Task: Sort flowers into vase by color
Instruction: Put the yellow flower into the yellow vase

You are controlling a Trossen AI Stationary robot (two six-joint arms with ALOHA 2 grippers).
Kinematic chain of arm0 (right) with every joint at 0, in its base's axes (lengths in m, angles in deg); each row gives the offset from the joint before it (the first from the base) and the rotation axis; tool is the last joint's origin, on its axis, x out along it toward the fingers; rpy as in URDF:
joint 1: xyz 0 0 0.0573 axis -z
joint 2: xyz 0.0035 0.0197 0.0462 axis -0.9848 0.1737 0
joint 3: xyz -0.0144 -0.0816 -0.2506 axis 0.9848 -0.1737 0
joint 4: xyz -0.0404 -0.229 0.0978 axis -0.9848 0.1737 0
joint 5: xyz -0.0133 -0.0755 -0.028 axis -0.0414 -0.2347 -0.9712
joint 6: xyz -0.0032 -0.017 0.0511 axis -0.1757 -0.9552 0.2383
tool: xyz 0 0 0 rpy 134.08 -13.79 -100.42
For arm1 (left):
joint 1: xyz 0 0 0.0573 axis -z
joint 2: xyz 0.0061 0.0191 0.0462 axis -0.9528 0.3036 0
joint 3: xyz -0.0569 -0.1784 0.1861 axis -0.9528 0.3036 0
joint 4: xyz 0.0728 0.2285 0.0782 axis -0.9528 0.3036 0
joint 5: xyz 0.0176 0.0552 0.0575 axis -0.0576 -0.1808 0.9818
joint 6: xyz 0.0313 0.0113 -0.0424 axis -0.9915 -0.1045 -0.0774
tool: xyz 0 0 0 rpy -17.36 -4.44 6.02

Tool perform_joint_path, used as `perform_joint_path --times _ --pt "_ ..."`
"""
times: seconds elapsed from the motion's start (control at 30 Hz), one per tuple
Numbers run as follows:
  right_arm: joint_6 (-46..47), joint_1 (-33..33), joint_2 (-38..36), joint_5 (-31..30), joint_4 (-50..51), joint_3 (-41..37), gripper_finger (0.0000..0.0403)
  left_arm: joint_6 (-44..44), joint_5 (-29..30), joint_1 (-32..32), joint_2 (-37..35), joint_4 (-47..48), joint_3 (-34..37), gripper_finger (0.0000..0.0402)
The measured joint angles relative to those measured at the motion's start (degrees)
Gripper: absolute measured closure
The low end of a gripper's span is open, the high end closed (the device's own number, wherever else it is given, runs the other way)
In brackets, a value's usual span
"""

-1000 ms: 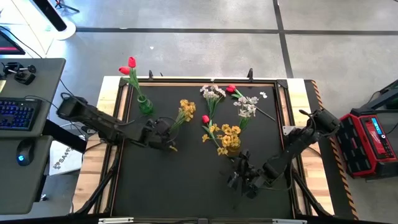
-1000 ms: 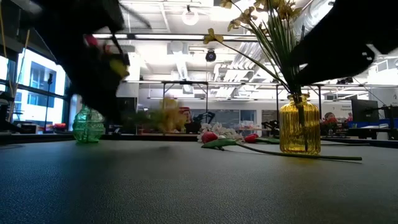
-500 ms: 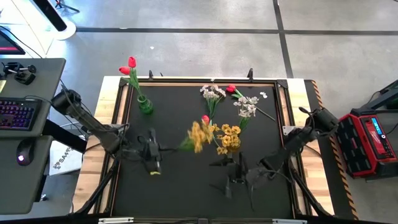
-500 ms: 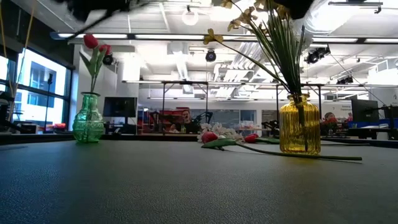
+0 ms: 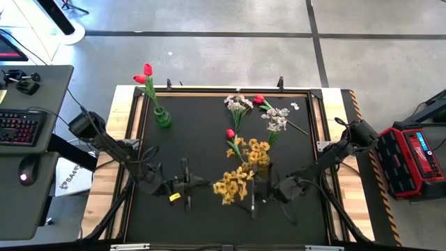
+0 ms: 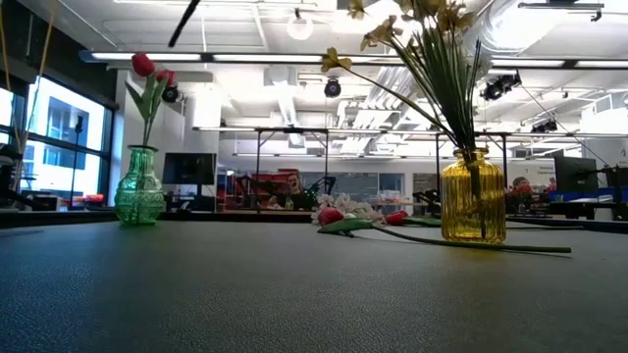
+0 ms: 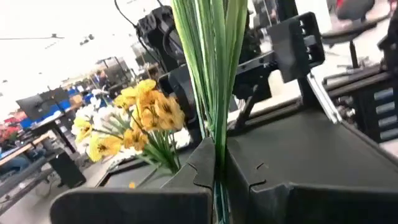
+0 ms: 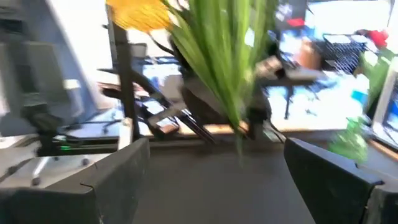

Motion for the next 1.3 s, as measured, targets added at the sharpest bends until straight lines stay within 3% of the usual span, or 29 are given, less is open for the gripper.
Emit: perform_joint_path --times 0.27,0.43,0.53,0.73,1.3 --pt "-7.27 0.79 0.00 3.41 -3.86 0.02 0.0079 0.60 -8.75 -2.02 2.84 -3.70 -0.21 0.0401" --pt "-7.75 2.70 0.00 8.10 -1.21 1.69 0.0110 0.63 -10.71 -2.53 3.68 -3.46 -2.39 0.0397" --pt "-9.40 3.43 0.00 11.41 1.55 3.90 0.0122 0.62 -10.98 -3.15 4.18 -3.21 -3.12 0.0396" --pt "-10.71 3.36 0.00 12.02 7.06 7.63 0.0154 3.83 -11.02 -4.39 4.21 -2.86 -3.17 0.0395" --pt "-8.15 6.03 0.00 15.30 9.70 9.46 0.0306 5.15 -11.03 -5.31 4.21 -2.33 -3.17 0.0392"
